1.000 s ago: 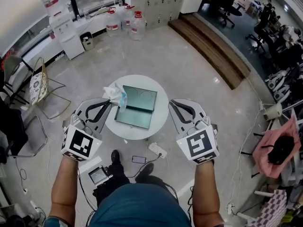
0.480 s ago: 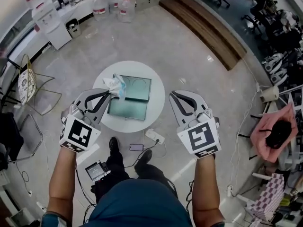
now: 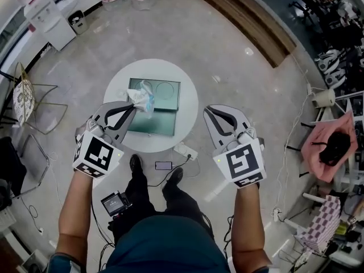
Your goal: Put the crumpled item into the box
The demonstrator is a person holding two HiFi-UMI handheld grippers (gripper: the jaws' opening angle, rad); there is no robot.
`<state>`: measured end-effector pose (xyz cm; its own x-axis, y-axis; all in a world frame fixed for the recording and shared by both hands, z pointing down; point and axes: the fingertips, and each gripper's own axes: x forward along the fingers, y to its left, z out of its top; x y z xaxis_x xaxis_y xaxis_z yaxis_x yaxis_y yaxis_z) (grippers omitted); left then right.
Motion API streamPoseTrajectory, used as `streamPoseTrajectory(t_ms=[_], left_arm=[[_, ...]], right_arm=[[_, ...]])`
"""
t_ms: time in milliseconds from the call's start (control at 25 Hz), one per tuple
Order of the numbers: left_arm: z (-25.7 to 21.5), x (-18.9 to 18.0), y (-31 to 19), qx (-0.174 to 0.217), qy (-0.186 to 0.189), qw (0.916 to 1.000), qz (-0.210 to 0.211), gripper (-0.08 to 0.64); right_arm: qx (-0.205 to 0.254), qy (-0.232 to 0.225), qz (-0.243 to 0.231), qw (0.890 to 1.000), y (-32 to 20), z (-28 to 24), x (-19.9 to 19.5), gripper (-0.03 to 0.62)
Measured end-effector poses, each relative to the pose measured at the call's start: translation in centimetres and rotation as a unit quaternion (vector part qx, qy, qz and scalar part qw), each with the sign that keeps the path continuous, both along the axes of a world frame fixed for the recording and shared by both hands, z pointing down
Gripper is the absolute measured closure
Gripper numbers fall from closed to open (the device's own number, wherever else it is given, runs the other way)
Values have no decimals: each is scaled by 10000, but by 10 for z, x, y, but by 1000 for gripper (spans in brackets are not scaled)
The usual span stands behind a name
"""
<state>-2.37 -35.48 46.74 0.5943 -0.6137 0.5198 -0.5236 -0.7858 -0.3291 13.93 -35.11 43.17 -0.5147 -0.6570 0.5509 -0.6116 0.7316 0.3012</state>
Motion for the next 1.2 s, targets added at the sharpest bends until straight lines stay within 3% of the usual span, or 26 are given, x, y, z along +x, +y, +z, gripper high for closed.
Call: streamPoseTrajectory(t_ms=[320, 1200], left_arm=[[76, -14, -10, -392, -6, 9992, 73, 540], [254, 5, -40, -1535, -324, 9876, 111, 540]], right_arm=[[-323, 29, 166, 9993, -2, 63, -13, 552], [-1014, -92, 415, 9939, -30, 193, 7, 552]])
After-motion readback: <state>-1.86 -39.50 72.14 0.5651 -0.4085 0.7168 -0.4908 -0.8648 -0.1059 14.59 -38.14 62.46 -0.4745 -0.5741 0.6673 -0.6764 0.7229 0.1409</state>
